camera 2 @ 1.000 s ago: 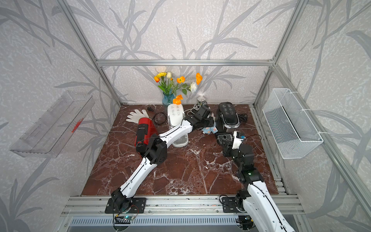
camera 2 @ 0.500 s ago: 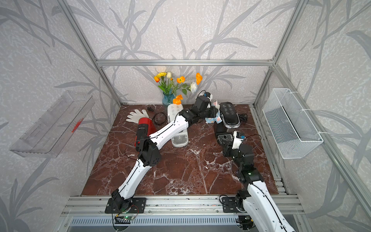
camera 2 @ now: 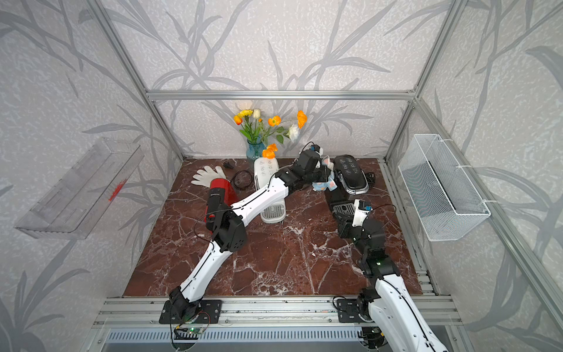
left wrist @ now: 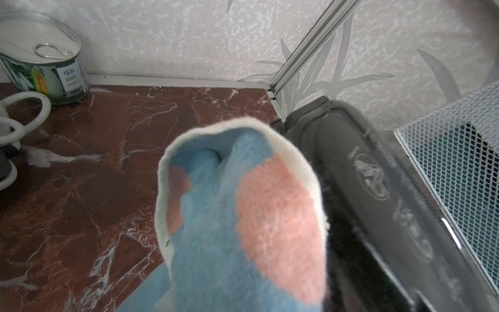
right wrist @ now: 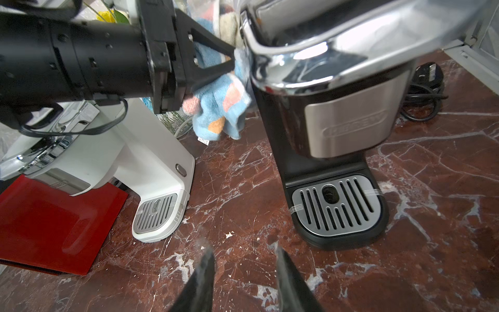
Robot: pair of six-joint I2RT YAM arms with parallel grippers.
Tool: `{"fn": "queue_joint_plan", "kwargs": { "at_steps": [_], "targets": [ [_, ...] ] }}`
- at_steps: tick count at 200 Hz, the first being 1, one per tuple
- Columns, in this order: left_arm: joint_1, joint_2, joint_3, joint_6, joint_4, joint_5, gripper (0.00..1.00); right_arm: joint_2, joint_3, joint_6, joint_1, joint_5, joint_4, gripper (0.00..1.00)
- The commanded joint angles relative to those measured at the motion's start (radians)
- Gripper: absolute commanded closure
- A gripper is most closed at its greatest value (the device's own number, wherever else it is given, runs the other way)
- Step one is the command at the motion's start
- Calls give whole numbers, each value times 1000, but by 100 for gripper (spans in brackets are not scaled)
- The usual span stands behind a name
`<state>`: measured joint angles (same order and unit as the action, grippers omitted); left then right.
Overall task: Wipe the surface of a coffee machine
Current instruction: Wipe the dirt from the surface of the coffee machine.
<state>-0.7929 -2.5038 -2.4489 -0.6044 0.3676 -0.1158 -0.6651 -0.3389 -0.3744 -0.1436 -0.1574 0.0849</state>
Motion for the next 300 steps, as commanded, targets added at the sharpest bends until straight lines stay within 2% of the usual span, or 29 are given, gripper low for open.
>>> {"fn": "queue_joint_plan", "kwargs": {
  "at_steps": [1,107,214,249,300],
  "targets": [
    [-21,-68,44,-37,-21,-48,100,0,14,-3,0,5,21,61],
    [-21,-131,27,-66,13,-70,100,0,14,-1,1,5,22,61],
    [-20,-190,-5,-85,113,-10,100,6,12,-2,1,4,18,61],
    [-22,-161,-12,-85,91,-34,100,5,14,-1,1,5,19,61],
    [-22,-48,-12,-51,76,-36,100,-5,15,-2,0,4,24,61]
  ]
}}
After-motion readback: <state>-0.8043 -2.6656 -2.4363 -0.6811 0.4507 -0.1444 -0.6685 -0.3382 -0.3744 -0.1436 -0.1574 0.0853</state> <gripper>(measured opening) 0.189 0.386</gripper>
